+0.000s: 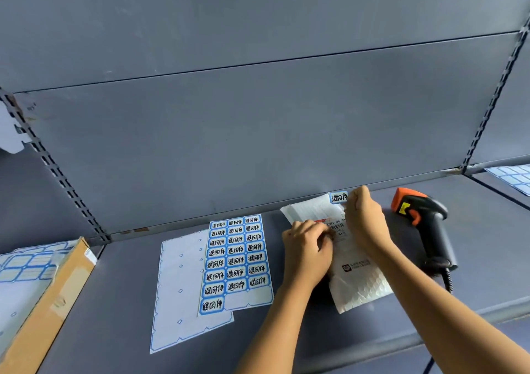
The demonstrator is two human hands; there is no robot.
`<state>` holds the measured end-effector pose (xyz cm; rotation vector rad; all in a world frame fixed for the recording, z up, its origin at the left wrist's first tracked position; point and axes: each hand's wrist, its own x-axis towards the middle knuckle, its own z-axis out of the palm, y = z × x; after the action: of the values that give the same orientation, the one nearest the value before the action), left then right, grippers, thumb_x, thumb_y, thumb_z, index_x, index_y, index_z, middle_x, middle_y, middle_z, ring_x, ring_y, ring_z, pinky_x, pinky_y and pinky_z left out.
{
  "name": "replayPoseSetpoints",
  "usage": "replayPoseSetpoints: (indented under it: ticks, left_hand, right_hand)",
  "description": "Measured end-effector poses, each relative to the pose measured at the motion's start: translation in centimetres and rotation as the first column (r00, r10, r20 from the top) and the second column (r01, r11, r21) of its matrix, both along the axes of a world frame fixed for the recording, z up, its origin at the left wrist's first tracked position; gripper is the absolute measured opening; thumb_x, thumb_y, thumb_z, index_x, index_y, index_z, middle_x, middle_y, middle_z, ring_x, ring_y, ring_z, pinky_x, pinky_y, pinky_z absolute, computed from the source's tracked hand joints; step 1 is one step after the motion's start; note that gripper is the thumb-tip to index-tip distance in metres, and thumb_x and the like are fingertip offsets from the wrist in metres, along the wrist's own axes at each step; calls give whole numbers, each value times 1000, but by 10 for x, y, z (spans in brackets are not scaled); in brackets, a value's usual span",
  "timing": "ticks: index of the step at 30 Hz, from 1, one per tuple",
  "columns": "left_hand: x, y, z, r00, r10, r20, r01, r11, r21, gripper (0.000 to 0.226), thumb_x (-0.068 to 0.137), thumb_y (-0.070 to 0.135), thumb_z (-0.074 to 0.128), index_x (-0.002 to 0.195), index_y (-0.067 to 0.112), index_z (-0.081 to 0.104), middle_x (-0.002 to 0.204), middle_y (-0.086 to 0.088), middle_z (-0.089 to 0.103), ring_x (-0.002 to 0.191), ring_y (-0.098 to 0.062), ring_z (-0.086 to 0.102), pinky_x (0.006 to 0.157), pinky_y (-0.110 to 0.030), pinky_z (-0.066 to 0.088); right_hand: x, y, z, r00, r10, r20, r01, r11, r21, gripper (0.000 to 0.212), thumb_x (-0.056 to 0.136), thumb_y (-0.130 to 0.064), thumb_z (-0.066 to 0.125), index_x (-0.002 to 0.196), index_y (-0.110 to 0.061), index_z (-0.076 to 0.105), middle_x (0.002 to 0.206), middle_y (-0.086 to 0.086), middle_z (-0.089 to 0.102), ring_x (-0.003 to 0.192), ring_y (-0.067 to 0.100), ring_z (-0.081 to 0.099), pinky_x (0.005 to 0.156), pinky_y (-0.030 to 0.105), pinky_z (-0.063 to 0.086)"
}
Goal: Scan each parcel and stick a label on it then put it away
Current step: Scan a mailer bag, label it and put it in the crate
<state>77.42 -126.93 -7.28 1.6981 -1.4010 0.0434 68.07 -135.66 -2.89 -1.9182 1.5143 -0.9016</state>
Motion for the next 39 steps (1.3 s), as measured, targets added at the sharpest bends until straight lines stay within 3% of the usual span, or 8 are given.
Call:
replayPoseSetpoints:
  ticks: [3,8,14,17,23,29,33,39]
  left_hand:
    - [-1,-12,-1,999,48,1,-48,999,4,34,74,33,40,88,19,68,86,1,65,88,-27,57,79,-36,37]
    - [0,-16,-5,996,90,21,-90,996,22,54,70,40,39,111,13,61,109,-1,63,105,-27,51,91,-39,36]
    - [10,-35,19,989,144,42,-149,973,174,39,81,32,43,112,17,61,107,-2,68,105,-30,53,86,-39,36]
    - [7,-41,17,970,149,194,-184,967,177,31,82,26,64,112,20,63,97,-8,66,95,-35,56,78,-43,41]
    - [4,-51,10,896,160,414,-250,953,171,47,59,21,84,102,37,72,71,0,56,65,-25,58,56,-38,46]
    - [3,-52,9,901,124,415,-210,963,167,37,70,20,69,105,34,72,77,-2,58,71,-30,57,63,-40,43]
    - [3,-49,14,932,55,358,-159,951,266,40,93,22,48,132,34,54,106,-7,56,102,-32,48,85,-42,32]
    - [4,-48,21,893,-20,450,-156,924,350,46,97,21,37,142,33,39,119,-7,49,108,-30,43,89,-41,29]
  right_hand:
    - [1,0,-6,996,3,-91,-11,997,-82,12,98,-18,30,91,-11,37,92,16,61,81,37,54,66,38,40]
    - [3,-8,-13,994,10,-107,-21,995,-101,16,98,-21,32,88,-11,41,96,12,61,83,33,53,67,35,37]
    - [2,-14,-15,1000,-18,-19,17,998,-63,20,98,-15,35,90,-5,50,98,15,61,88,30,54,69,32,36]
    - [2,-20,-16,999,-46,-19,46,998,32,23,98,-15,35,98,0,53,104,18,62,95,32,57,73,34,41]
    - [2,-26,-15,999,-27,-44,33,988,151,27,99,-18,34,109,-3,54,109,15,61,85,22,50,70,28,35]
    - [3,-31,-17,999,-29,-46,36,985,169,28,98,-19,35,112,-4,55,114,16,61,87,21,50,72,26,34]
    - [4,-31,-17,998,-29,-50,36,987,155,28,99,-19,36,112,-3,55,114,17,61,86,21,49,72,26,34]
    - [3,-31,-18,999,-34,-34,39,987,157,27,98,-19,39,112,-2,55,115,18,61,98,28,55,73,26,34]
